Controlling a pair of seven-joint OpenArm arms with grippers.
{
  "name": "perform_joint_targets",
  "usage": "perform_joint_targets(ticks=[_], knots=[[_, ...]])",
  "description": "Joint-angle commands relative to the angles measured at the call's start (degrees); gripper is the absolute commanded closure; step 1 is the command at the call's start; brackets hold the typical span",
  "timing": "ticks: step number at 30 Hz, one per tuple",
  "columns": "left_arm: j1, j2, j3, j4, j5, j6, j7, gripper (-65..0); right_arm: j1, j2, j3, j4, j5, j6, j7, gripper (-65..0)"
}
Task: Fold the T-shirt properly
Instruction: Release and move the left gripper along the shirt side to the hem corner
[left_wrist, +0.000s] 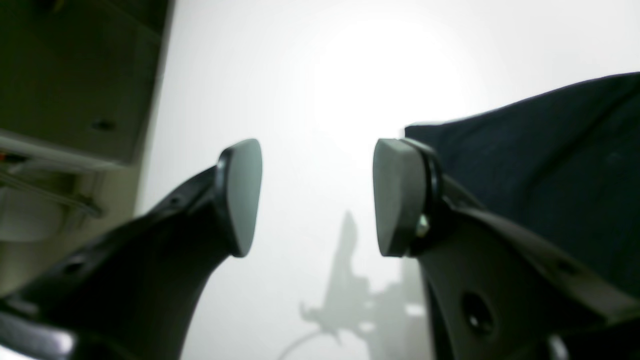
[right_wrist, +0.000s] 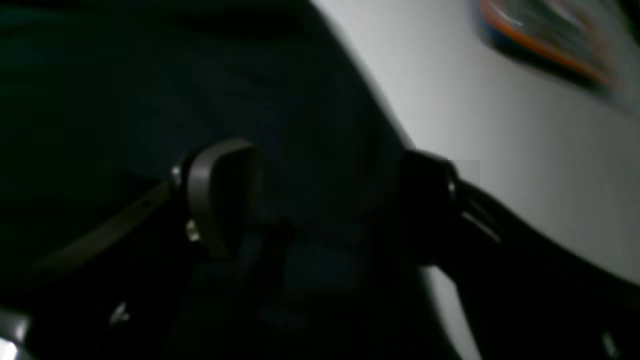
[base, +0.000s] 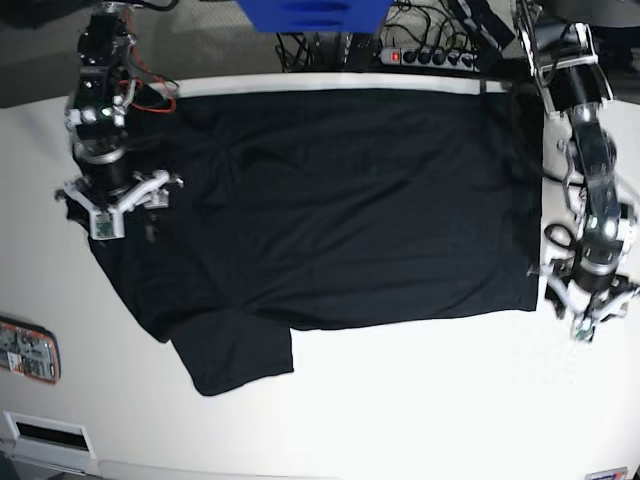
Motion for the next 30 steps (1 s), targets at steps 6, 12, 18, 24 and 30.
perform_joint_targets(ticks=[6, 12, 18, 24, 30], knots=[[-14.5, -2.6, 1.0, -18.9, -13.0, -3.4, -4.7, -32.6, 2.5, 0.9, -5.2, 1.1, -0.5, -0.9, 0.3, -44.4], [-20.8, -7.2, 1.4, -38.1, -24.0, -7.9, -5.5, -32.6, 2.6, 0.9, -7.5, 1.1, -0.5, -0.9, 0.3, -44.4], [-18.7, -8.7, 1.4, -43.2, -24.0, -12.1, -5.7, -32.6, 2.6, 0.9, -7.5, 1.0, -0.5, -0.9, 0.3, -44.4], [-15.5, -9.3, 5.8, -51.2, -24.0, -13.1, -16.6, -32.6, 2.5, 0.9, -7.8, 1.1, -0.5, -0.9, 0.3, -44.4], [-15.2, -9.7, 9.6, -59.2, -24.0, -13.1, -25.0, -32.6, 2.3, 0.9, -7.7, 1.1, -0.5, -0.9, 0.6, -44.4]])
